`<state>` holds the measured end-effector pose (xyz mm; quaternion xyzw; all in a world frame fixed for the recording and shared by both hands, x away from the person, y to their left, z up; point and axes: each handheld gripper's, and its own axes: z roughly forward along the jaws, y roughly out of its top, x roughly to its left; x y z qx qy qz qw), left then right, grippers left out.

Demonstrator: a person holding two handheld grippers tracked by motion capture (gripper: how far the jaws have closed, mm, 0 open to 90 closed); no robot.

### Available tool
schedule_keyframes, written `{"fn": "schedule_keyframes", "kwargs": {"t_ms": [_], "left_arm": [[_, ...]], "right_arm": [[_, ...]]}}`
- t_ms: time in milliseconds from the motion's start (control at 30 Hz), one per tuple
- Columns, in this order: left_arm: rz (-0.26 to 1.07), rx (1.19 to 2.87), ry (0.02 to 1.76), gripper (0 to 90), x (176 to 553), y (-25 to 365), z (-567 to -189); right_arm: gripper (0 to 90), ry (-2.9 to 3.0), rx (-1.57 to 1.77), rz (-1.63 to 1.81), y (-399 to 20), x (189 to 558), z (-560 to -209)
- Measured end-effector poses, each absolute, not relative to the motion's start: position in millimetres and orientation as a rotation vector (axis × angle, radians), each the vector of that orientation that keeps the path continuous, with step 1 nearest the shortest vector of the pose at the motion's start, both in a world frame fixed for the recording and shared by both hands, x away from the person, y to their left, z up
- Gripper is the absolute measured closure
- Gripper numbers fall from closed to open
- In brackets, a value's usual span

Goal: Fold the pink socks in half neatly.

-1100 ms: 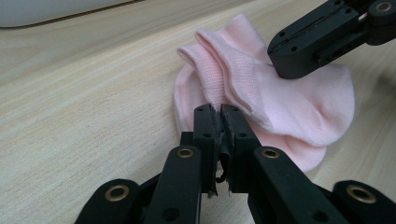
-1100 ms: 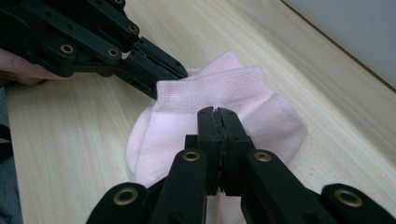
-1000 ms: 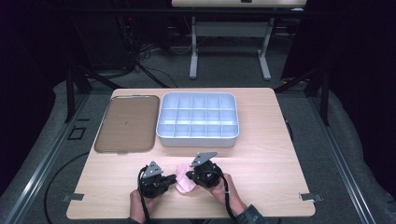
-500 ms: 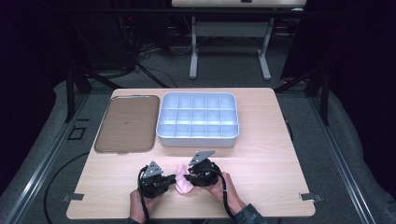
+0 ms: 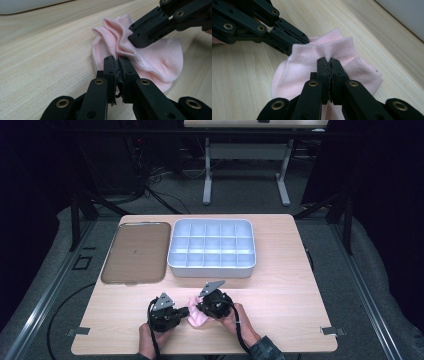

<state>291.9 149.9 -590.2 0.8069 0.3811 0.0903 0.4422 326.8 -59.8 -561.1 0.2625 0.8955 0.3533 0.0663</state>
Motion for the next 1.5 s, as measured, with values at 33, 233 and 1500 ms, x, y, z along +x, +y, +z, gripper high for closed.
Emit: {"fn": "schedule_keyframes", "kwargs": {"t_ms": [33, 233, 1500], "left_arm": [[0.224, 2.002, 0.946, 85.0, 291.9, 149.9, -590.2], [0.227, 2.004, 0.944, 85.0, 291.7, 149.8, -590.1], [0.194, 2.001, 0.941, 77.2, 296.4, 150.9, -590.4]], "right_arm": [[88.3, 2.697, 0.787, 1.078, -60.8, 326.7, -559.8], [87.8, 2.687, 0.740, 1.136, -62.2, 324.1, -556.5], [34.4, 2.585, 0.985, 1.011, -99.0, 314.9, -575.6]]}}
